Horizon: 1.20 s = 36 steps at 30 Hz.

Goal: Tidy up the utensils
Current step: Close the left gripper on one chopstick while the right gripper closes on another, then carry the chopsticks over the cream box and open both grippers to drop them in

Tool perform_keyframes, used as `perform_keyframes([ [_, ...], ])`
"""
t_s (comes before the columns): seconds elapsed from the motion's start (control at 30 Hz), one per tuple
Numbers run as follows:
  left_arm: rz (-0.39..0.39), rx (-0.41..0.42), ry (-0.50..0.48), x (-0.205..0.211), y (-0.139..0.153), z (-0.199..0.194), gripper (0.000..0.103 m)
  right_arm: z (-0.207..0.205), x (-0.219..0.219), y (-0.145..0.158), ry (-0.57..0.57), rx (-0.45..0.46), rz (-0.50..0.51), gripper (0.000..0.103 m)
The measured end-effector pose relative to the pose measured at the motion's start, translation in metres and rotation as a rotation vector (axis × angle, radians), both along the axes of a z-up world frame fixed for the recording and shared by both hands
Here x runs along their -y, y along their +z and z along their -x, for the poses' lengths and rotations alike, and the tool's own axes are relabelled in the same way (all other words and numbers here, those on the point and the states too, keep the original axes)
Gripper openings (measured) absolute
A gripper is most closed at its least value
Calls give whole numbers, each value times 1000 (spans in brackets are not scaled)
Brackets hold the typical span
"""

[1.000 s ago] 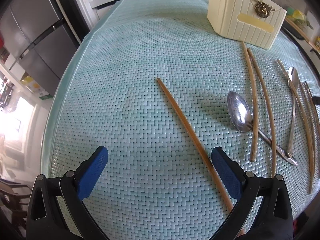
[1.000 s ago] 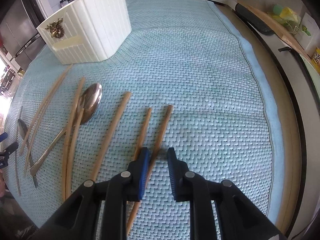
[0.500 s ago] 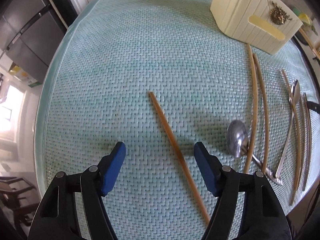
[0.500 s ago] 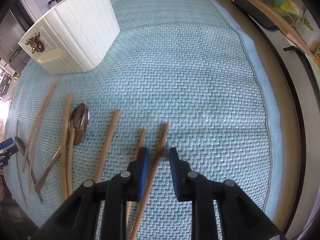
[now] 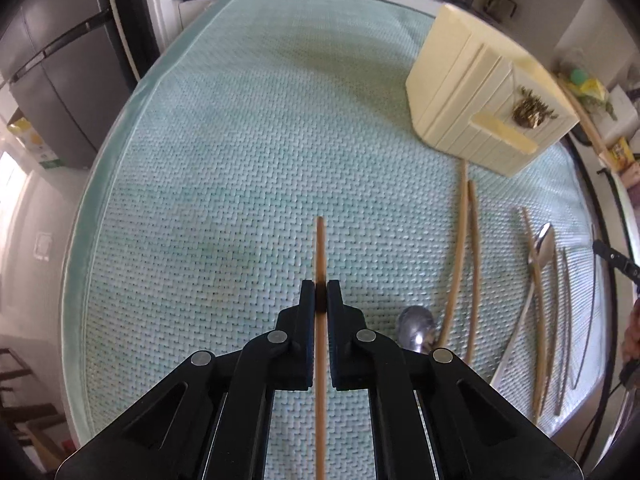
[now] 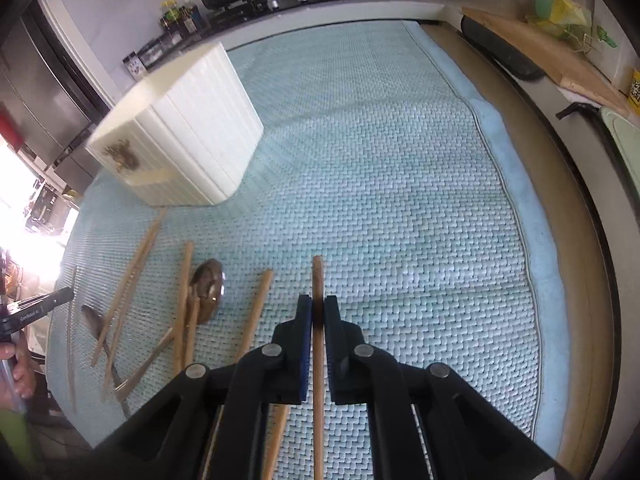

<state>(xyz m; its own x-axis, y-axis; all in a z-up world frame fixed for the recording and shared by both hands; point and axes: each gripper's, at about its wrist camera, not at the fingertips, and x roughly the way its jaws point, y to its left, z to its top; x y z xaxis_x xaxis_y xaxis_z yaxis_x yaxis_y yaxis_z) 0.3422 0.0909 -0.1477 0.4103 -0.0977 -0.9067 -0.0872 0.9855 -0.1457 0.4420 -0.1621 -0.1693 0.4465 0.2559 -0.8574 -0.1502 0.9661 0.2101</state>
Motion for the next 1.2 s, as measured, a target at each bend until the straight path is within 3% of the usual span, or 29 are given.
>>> perform_keyframes([
  [0.23,23,230,-53,11,83,33,4,28,9,76,49,231,-85,6],
  [0.27,23,260,-61,9,91,40,4,52,22,90,55,270,-95,6],
  [0.57,39,444,-93,4,135,77,3,130,14,143,94,542,-68,6],
  [0.87,54,517,-97,3,158,79,3,143,6,174,93,651,-83,6],
  [1.2,98,551,-119,2,182,64,3,131,0,200,103,685,-75,6],
])
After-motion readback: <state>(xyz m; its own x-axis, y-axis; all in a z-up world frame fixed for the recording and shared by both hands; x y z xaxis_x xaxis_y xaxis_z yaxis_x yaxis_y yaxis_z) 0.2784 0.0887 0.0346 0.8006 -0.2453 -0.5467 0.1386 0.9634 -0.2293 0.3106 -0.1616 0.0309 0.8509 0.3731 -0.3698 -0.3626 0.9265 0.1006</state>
